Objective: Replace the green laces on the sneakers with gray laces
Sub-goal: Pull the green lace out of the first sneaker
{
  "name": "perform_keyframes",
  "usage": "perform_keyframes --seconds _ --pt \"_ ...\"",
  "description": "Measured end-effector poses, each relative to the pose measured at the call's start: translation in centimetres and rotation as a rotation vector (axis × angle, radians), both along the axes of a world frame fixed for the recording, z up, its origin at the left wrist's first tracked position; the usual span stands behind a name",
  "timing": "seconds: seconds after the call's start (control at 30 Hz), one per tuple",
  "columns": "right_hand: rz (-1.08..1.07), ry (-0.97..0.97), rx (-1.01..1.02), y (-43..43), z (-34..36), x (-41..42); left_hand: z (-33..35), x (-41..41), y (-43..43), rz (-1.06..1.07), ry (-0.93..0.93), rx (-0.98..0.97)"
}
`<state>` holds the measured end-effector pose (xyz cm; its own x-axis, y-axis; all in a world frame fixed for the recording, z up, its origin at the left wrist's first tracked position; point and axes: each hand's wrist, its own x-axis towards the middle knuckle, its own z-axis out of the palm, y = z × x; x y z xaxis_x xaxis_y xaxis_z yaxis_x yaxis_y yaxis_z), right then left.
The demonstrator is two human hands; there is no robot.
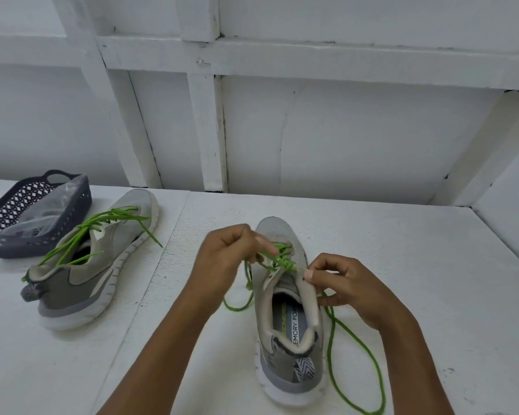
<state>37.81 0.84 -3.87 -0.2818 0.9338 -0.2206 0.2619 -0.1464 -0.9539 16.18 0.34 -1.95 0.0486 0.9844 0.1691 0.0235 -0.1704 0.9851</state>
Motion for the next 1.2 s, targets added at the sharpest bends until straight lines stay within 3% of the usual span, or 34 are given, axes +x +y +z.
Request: perform_keyframes --seconds 0.1,0.27,0.47,0.73,0.8,0.93,1.0,1.2 --pt "-0.018 -0.039 0.002 0.1 0.1 -0.1 -0.5 -1.4 0.5 0.173 0.169 -0.063" --pt "-0.035 -0.235 0.102 0.1 0.5 -0.7 -2.0 -2.0 0.7 0.232 0.712 -0.139" --pt "-0.042 -0.398 0.241 0.3 1.1 -1.3 -1.5 -0.4 -0.6 0.06 0.866 0.122" --pt "-0.014 -0.492 0.351 0.4 1.0 -1.6 -1.1 0.4 -0.8 0.147 1.166 0.407" --pt "0.017 -0.522 0.394 0.4 1.1 -2.0 -0.8 0.9 -0.9 0.114 1.267 0.36" --pt "0.089 -0.584 0.457 0.4 0.7 -2.6 -1.3 0.8 -0.4 0.118 1.294 0.256" --pt "0.071 -0.58 0.478 0.5 0.2 -2.3 -1.5 0.4 -0.3 0.087 1.216 0.22" --pt "-0.059 -0.31 0.299 -0.1 -1.3 -0.8 -3.3 -1.6 -0.2 0.101 0.918 0.109"
